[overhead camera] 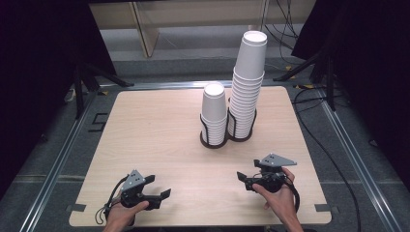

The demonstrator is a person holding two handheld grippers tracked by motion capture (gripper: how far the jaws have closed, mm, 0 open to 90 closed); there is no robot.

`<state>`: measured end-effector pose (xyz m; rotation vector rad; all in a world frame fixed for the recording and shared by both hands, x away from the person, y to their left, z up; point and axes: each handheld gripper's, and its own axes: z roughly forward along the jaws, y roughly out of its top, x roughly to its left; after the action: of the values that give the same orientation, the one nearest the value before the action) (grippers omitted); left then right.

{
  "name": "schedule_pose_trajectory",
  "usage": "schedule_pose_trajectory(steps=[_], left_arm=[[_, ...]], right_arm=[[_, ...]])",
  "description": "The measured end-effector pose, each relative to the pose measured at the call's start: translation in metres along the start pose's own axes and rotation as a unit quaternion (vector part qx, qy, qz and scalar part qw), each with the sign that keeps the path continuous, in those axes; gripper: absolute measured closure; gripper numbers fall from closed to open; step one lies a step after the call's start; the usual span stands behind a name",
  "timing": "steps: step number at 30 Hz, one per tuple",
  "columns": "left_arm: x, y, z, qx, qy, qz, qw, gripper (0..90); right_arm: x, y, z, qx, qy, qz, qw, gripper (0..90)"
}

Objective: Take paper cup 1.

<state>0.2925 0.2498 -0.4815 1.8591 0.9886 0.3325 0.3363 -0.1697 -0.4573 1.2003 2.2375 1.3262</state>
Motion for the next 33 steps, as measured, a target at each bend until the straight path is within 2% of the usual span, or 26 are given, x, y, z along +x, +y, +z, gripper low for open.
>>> schedule_pose_trajectory(steps=[9,13,14,17,18,19,23,24,25,26,27,28,33], left_arm=[[0.000,0.000,0.000,-0.002,0.000,-0.001,1.0000,14.3],[0.001,0.000,0.000,-0.003,0.000,-0.001,1.0000,14.4],[0.001,0.000,0.000,-0.003,0.000,-0.001,1.0000,14.4],[0.001,0.000,0.000,0.000,0.002,0.002,1.0000,14.4],[0.000,0.001,-0.001,0.004,0.007,0.000,1.0000,14.4],[0.000,0.001,-0.001,0.004,0.007,0.000,1.0000,14.4],[0.001,0.000,0.000,-0.005,0.002,-0.001,1.0000,14.4],[0.003,0.001,-0.001,0.003,0.005,0.012,0.9999,14.4],[0.001,0.001,-0.001,0.000,0.006,-0.001,1.0000,14.4],[0.001,0.001,-0.001,-0.001,0.007,-0.003,1.0000,14.4],[0.001,0.001,-0.001,-0.001,0.006,-0.003,1.0000,14.4],[0.001,0.001,-0.001,-0.001,0.006,-0.003,1.0000,14.4],[0.002,0.000,0.000,-0.004,0.005,-0.003,1.0000,14.4]], right_arm=[[0.000,0.000,0.000,0.000,0.007,0.007,0.9999,17.1],[0.000,0.001,0.001,-0.010,0.007,0.002,0.9999,16.9],[0.001,0.001,0.000,-0.003,0.010,0.010,0.9999,16.5],[0.000,0.002,0.001,-0.011,0.003,0.002,0.9999,16.1],[0.000,0.002,0.004,-0.015,0.012,-0.002,0.9998,16.1],[0.001,0.002,0.004,-0.015,0.010,0.005,0.9998,16.1],[0.001,0.004,0.003,-0.020,0.011,0.001,0.9997,16.0],[0.002,0.005,0.004,-0.021,0.016,0.005,0.9996,15.9],[0.001,0.006,0.003,-0.019,0.008,0.002,0.9998,15.8],[0.001,0.006,0.003,-0.019,0.008,0.002,0.9998,15.8],[0.001,0.006,0.005,-0.029,0.012,0.002,0.9995,15.8],[0.000,0.007,0.005,-0.025,0.010,-0.002,0.9996,15.8],[0.002,0.012,0.005,-0.036,0.011,-0.002,0.9993,16.7]])
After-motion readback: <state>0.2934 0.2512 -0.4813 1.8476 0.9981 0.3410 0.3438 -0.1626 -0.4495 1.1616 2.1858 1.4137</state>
